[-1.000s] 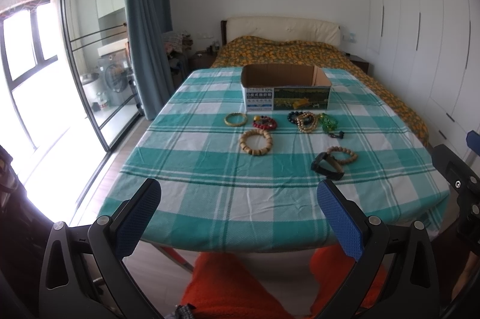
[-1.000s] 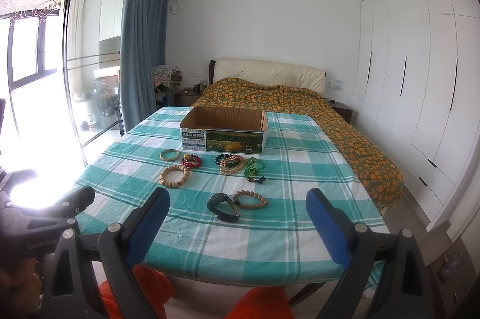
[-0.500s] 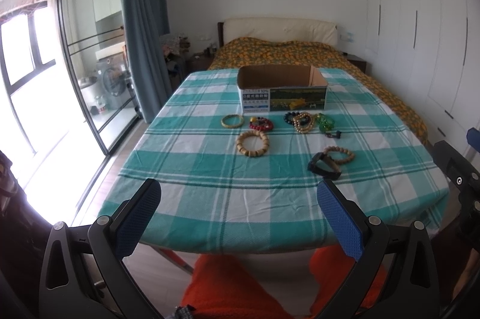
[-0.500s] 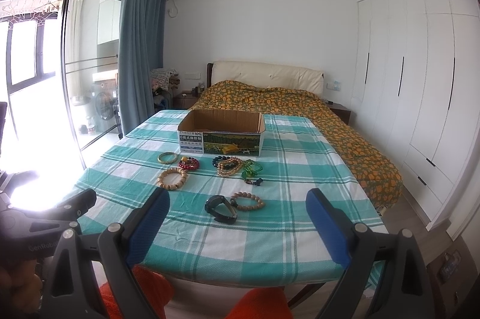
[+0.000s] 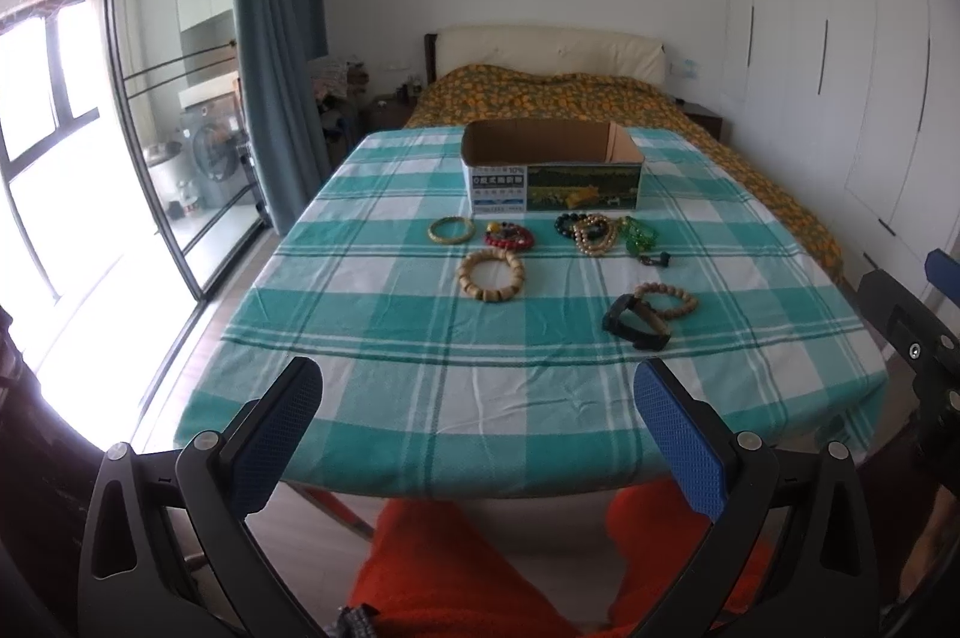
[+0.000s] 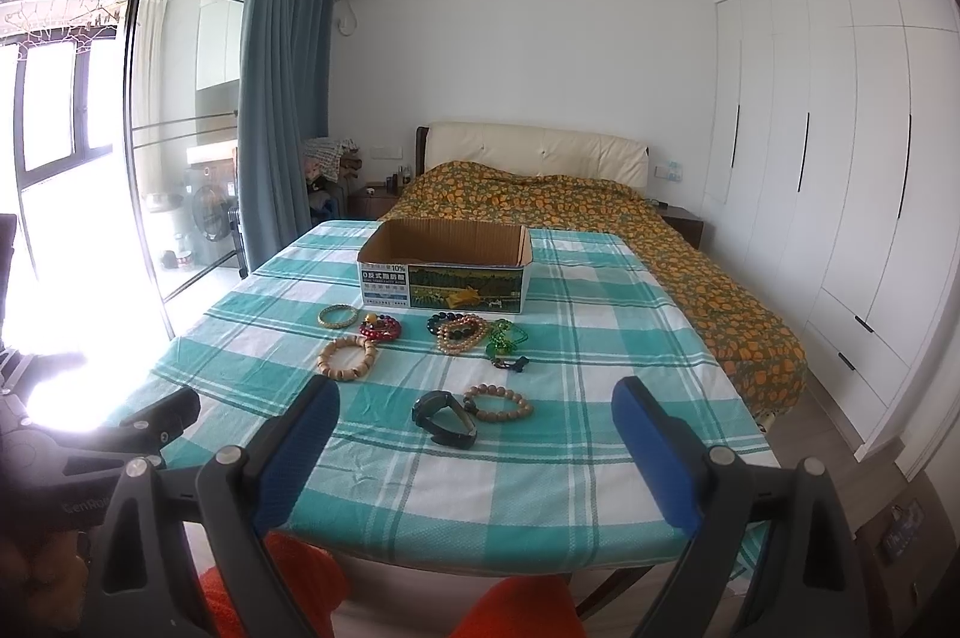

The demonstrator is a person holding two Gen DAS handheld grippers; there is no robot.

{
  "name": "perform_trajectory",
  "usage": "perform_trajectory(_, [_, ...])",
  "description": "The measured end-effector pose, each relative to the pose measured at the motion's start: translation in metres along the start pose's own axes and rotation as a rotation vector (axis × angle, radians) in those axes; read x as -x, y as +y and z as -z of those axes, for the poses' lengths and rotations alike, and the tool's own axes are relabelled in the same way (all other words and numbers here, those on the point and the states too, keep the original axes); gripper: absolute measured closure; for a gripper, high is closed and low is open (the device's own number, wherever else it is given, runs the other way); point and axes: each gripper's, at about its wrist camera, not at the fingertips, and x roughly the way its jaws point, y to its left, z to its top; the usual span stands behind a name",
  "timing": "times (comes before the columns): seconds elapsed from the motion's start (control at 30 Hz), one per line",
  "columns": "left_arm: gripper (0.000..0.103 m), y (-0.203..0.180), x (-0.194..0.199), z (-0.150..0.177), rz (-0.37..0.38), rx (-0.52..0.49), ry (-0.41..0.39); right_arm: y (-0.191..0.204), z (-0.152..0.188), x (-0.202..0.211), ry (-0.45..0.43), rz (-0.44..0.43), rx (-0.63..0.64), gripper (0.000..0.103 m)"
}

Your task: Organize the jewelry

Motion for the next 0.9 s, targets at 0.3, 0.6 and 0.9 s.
perform_trajectory(0.3, [0.0,0.006,-0.015,0.003,0.061,0.043,0.048,-0.008,0.001,-0.01,0.014,0.009,-0.026,0.009])
perform_trajectory(0.6, [0.0,0.022,-0.037,-0.007,0.05,0.09,0.044,-0.025,0.003,-0.041,0.065,0.026,-0.073,0.009])
perform_trajectory(0.9, [0.0,0.031,-0.084,-0.015,0.035,0.098,0.1,-0.037,0.009,-0.08,0.125,0.036,-0.074,0.009])
